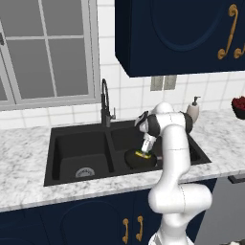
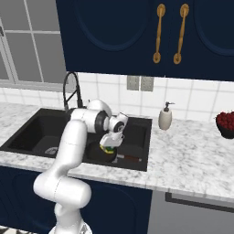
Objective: Pick the pan and sponge and place them into the sink. Then turn on the water.
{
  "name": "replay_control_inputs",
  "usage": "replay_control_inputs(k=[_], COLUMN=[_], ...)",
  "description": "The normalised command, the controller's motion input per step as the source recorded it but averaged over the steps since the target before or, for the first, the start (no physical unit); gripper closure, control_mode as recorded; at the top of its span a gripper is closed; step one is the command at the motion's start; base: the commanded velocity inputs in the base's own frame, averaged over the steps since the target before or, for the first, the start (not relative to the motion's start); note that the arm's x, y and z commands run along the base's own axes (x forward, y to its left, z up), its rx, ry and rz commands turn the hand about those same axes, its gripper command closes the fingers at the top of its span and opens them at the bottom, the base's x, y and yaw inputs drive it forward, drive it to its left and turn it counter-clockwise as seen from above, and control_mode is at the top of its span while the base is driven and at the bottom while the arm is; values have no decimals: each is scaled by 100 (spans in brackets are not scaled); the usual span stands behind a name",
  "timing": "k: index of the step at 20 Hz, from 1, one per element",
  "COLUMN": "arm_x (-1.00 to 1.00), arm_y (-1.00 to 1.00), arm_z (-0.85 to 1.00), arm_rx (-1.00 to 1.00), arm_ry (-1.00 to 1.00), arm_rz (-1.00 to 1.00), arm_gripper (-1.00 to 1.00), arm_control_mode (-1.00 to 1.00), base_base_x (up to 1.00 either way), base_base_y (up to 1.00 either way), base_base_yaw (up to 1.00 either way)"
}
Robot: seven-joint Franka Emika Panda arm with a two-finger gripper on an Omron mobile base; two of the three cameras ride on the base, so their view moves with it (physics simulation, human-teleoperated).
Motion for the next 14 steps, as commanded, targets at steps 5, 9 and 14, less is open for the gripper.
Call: replay_control_inputs(k=[5, 9, 14], arm_x=[13, -24, -63], arm_y=[1, 1, 7], arm_z=[0, 26, 70], arm_rx=[0, 0, 1], arm_ry=[-2, -25, -36], arm_rz=[4, 0, 0], arm_gripper=[-100, -100, -100], arm_control_mode=[-100, -100, -100], base_base_x=[0, 0, 0], base_base_y=[0, 0, 0], base_base_yaw=[0, 0, 0])
